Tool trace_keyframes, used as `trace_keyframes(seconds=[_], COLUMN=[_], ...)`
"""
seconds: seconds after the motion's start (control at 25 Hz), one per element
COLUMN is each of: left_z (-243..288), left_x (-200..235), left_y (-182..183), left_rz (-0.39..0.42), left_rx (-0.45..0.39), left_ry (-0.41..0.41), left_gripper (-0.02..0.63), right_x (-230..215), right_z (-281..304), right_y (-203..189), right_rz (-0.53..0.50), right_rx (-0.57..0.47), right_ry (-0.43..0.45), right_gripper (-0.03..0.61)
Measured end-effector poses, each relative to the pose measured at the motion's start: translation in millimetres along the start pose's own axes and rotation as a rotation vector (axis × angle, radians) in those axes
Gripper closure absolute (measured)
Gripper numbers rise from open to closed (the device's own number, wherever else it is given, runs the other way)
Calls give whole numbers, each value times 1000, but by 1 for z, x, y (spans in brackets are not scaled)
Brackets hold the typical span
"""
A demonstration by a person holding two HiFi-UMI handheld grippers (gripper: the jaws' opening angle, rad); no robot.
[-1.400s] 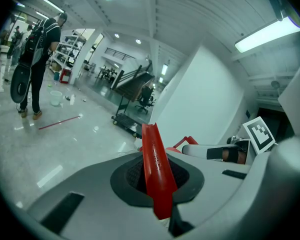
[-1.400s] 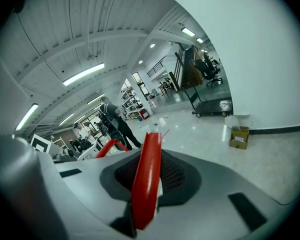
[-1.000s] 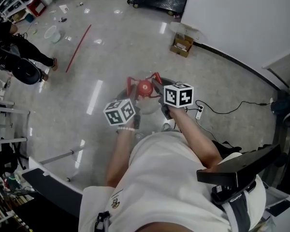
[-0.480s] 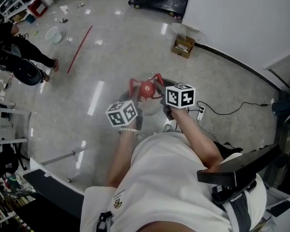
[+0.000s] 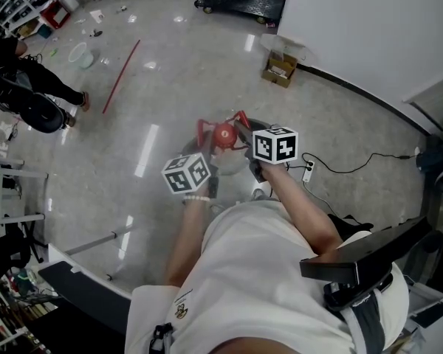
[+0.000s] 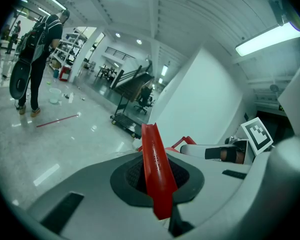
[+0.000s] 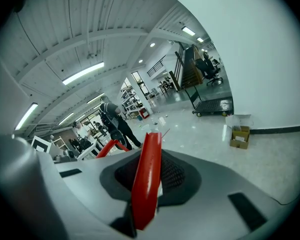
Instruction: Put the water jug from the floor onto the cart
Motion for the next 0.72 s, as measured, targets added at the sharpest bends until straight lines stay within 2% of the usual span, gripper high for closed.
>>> trace_keyframes(seconds=[0.72], left_z=[-23], left_x=[21], left_y=[11], left_rz=[16], left_rx=[12], left_ry=[-23], left_gripper=[600], right_x=[30], right_z=[8], right_y=[-5], right_rz=[8], right_rx=[-37], right_ry=[-25], right_gripper=[509])
Point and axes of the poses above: the fingertips, and each gripper's own axes: z forward along the fingers, x to its left, y out of its top, the point moved 10 cm from there along -z, backward along the fingers, and after that the axes turned 13 degrees about -y, right-handed, at the moved point
